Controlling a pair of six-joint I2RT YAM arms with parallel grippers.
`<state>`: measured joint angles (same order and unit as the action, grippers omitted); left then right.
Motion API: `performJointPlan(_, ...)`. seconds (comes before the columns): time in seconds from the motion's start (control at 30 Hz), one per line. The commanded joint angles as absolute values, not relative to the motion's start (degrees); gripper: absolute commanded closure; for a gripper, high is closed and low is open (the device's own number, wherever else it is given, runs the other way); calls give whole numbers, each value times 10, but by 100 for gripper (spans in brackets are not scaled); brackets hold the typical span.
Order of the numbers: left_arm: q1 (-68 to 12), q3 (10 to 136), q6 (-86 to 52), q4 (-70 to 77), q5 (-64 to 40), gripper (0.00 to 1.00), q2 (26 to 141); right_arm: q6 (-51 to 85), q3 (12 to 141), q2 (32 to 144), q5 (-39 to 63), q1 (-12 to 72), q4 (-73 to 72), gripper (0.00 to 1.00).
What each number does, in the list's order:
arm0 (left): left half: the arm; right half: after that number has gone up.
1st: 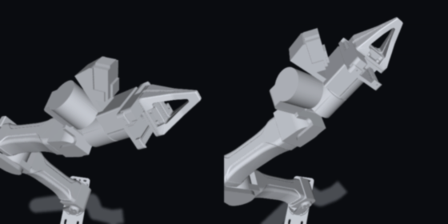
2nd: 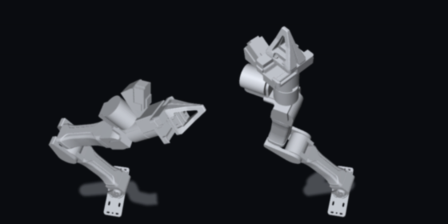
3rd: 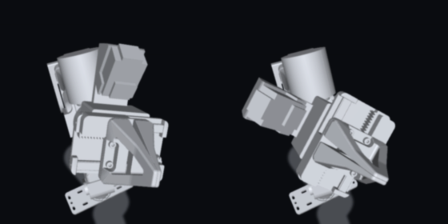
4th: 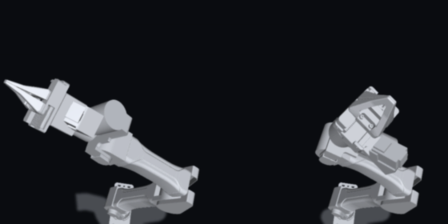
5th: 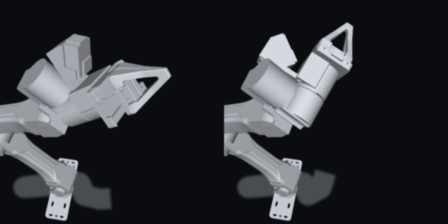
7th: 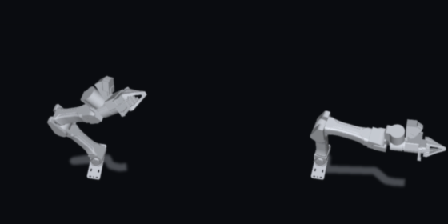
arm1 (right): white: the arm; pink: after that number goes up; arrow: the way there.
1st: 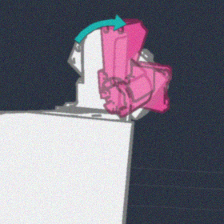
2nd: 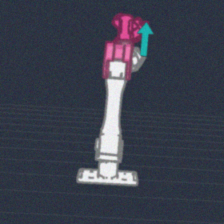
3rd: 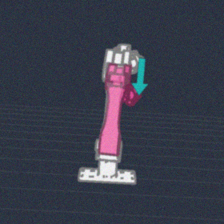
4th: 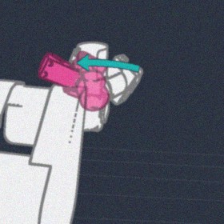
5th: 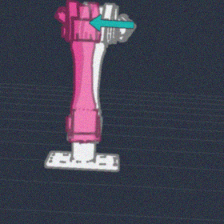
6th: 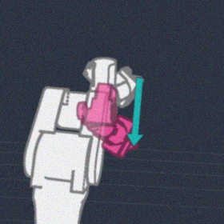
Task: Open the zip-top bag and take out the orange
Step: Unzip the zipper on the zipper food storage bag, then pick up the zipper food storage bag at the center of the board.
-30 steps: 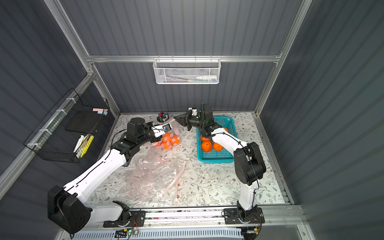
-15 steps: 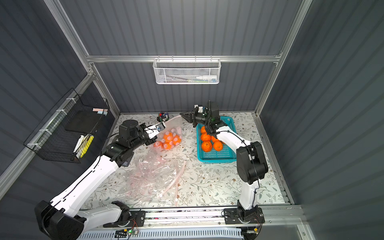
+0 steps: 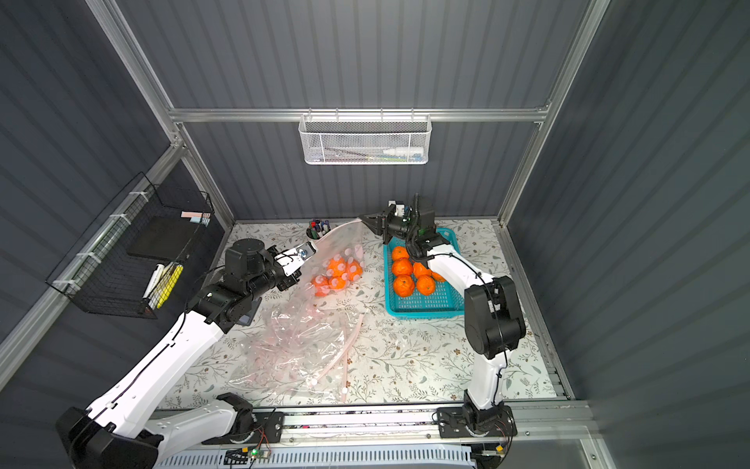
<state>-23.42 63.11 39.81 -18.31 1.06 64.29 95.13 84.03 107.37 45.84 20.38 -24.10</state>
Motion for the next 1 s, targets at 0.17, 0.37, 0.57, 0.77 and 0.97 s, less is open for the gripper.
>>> performJointPlan(0.17, -230, 654, 352, -215, 0, 47, 641, 966, 838, 1066, 454, 208, -260, 100)
performJointPlan(0.37, -230, 760, 305, -224, -25, 23, 643, 954, 822, 1055, 461, 226, -255, 100)
performJointPlan(0.57, -230, 866, 292, -272, -60, 20, 722, 947, 793, 1038, 460, 234, -256, 100)
performJointPlan(0.77, -230, 871, 299, -264, -94, 27, 792, 938, 783, 1025, 462, 239, -246, 100)
performJointPlan(0.97, -231, 859, 319, -228, -128, 28, 836, 935, 783, 1023, 462, 245, -239, 99)
